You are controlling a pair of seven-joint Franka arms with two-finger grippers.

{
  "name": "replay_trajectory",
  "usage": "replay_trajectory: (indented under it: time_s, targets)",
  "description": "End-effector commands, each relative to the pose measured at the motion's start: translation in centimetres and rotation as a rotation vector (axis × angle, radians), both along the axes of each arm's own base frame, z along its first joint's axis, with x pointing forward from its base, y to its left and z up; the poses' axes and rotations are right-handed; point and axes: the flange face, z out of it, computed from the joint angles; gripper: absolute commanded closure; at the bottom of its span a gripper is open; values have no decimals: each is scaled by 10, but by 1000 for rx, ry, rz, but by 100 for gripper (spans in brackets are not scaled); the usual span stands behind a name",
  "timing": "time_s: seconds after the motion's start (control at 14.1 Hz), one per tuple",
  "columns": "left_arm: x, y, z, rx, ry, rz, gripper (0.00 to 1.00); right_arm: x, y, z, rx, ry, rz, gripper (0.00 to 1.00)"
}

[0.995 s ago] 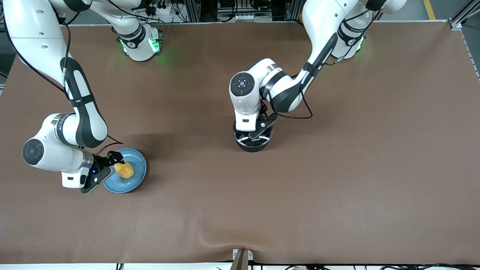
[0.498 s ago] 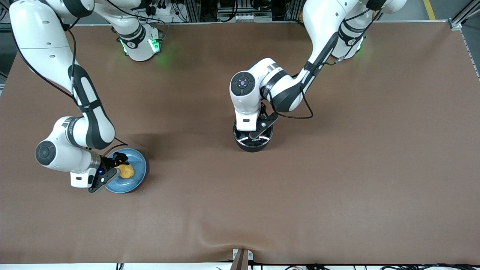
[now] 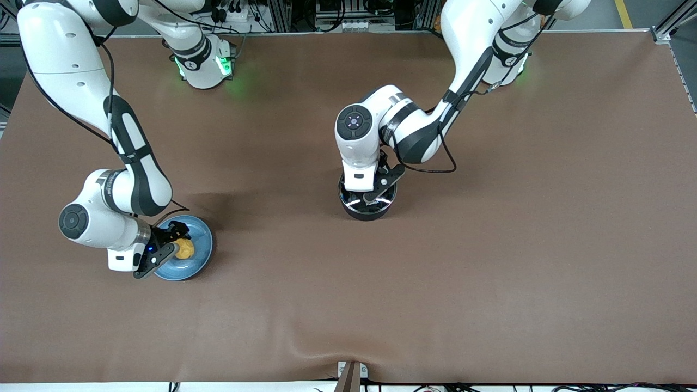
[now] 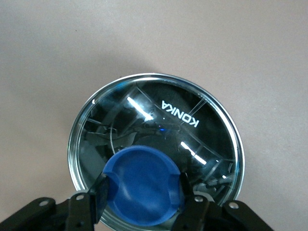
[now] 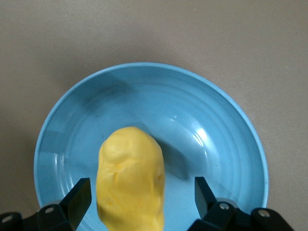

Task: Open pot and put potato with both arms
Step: 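Grasp the lid knob with the left gripper while the right gripper grasps the potato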

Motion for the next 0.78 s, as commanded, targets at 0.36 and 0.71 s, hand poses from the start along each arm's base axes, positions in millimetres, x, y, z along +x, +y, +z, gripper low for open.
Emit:
replay_trajectory:
  time_s: [0.36,0.71]
  targets:
    - [53,94,124,-19,-83,21,100,-1,-1,-1,15,-9,-20,83]
    - [101,204,142,17,-23,-55,100,-2,6,68,28,20,-118,97]
